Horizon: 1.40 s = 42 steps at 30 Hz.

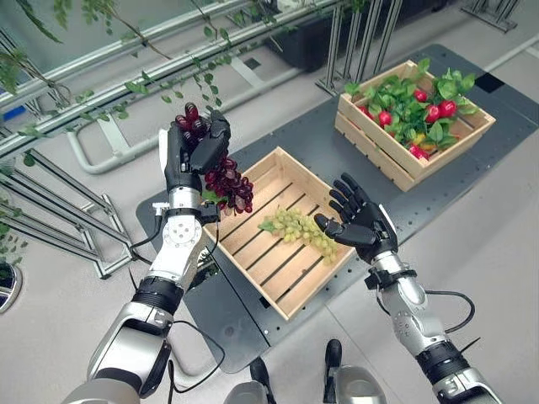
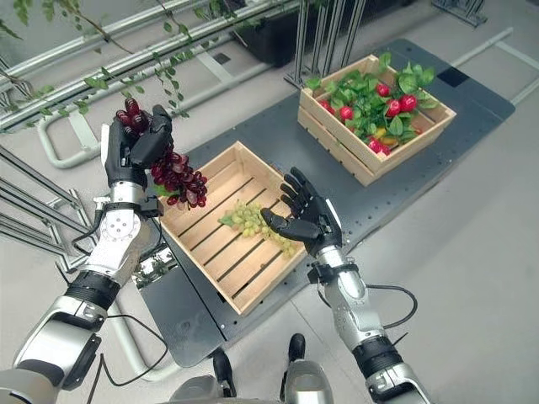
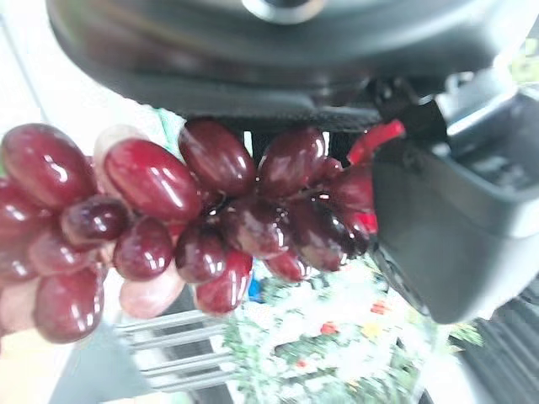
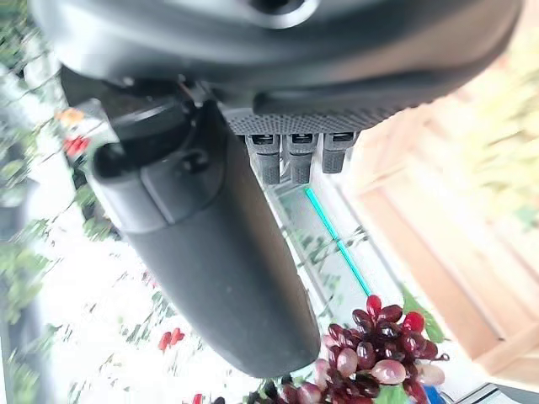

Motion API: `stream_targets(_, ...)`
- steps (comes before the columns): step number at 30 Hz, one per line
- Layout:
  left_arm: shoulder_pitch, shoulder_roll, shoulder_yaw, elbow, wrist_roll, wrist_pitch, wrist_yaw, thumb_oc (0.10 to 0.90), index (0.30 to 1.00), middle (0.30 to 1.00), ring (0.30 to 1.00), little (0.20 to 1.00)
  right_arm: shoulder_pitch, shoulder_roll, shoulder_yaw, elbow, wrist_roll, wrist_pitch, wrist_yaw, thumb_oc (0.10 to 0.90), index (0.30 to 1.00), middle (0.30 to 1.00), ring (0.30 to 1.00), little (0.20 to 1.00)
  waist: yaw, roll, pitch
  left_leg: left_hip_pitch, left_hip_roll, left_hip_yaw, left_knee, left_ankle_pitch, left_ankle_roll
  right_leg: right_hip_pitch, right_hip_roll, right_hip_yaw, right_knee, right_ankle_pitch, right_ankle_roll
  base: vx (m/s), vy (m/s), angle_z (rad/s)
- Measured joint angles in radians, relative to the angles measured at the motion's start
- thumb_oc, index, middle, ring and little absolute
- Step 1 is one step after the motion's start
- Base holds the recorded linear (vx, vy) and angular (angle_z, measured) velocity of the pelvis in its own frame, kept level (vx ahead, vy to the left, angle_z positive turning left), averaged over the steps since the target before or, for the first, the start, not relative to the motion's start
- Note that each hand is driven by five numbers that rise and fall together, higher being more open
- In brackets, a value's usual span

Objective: Pick up the fruits from the basket on one side to the basket on the other side

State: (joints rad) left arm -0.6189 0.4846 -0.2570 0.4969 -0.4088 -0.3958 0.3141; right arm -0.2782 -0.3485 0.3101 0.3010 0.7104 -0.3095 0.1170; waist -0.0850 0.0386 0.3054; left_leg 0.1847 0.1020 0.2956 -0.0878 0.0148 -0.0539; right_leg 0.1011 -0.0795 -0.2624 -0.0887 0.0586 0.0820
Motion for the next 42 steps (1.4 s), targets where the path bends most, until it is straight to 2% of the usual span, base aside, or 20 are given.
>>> stream_targets(6,-0.001,0.002,-0.023,-0.106,-0.018,0.048,-0.084,0.4,0.3,0.3,0.3,0.3,-0.091,-0.002,0.039,0.0,-0.037,0.059,-0.001,0.8,0.9,0.9,0.9,0.9,0.02,0.014,-0.016,0.005,-0.001,-0.021,0.0,0.0,0.0,0.01,-0.002,-0.007,0.0,0.0,0.0,0.01,-0.015,0.05)
stream_targets(9,-0.003,0.004,-0.053,-0.148,-0.019,0.058,-0.108,0.4,0.3,0.3,0.3,0.3,-0.11,-0.011,0.062,0.0,-0.037,0.075,-0.002,0.8,0.9,0.9,0.9,0.9,0.023,0.014,-0.016,0.004,-0.001,-0.048,0.0,0.006,0.002,0.019,-0.003,-0.024,0.0,0.0,0.0,0.01,-0.014,0.18)
stream_targets(13,-0.003,0.005,-0.08,-0.212,-0.039,0.092,-0.143,0.4,0.3,0.3,0.3,0.3,-0.132,-0.011,0.077,0.0,-0.038,0.089,-0.009,0.8,0.9,0.9,0.9,0.9,0.05,0.015,-0.018,0.005,-0.001,-0.061,0.0,0.01,0.003,0.023,-0.002,-0.028,0.0,0.001,0.001,0.01,-0.011,0.04)
stream_targets(20,-0.003,0.004,-0.124,-0.302,-0.039,0.17,-0.248,0.4,0.3,0.3,0.3,0.3,-0.154,-0.001,0.142,0.0,-0.037,0.144,-0.01,0.8,0.9,0.9,0.9,0.9,0.071,0.017,-0.064,-0.001,-0.001,-0.097,0.0,0.011,0.002,0.029,-0.003,-0.049,0.0,-0.001,0.0,0.02,-0.016,0.09)
stream_targets(30,-0.003,0.004,-0.17,-0.359,-0.078,0.229,-0.357,0.4,0.3,0.3,0.3,0.3,-0.172,0.009,0.187,0.0,-0.037,0.154,-0.03,0.8,0.9,0.9,0.9,0.9,0.081,0.016,-0.093,-0.001,-0.002,-0.104,0.0,0.015,0.002,0.032,-0.004,-0.052,0.0,-0.001,0.0,0.0,0.0,0.0)
stream_targets(41,-0.003,0.002,-0.2,-0.427,-0.08,0.274,-0.43,0.4,0.3,0.3,0.3,0.3,-0.172,0.015,0.203,0.0,-0.034,0.154,-0.032,0.8,0.9,0.9,0.9,0.9,0.084,0.017,-0.095,0.0,-0.002,-0.103,0.0,0.015,0.002,0.033,-0.004,-0.052,0.0,-0.001,0.0,0.0,0.0,0.0)
stream_targets(42,-0.003,0.002,-0.2,-0.427,-0.08,0.28,-0.432,0.4,0.3,0.3,0.3,0.3,-0.172,0.015,0.207,0.0,-0.034,0.154,-0.032,0.731,0.796,0.796,0.796,0.796,0.084,0.017,-0.095,0.0,-0.002,-0.104,0.0,0.015,0.002,0.033,-0.004,-0.052,0.0,-0.001,0.0,0.0,0.0,0.0)
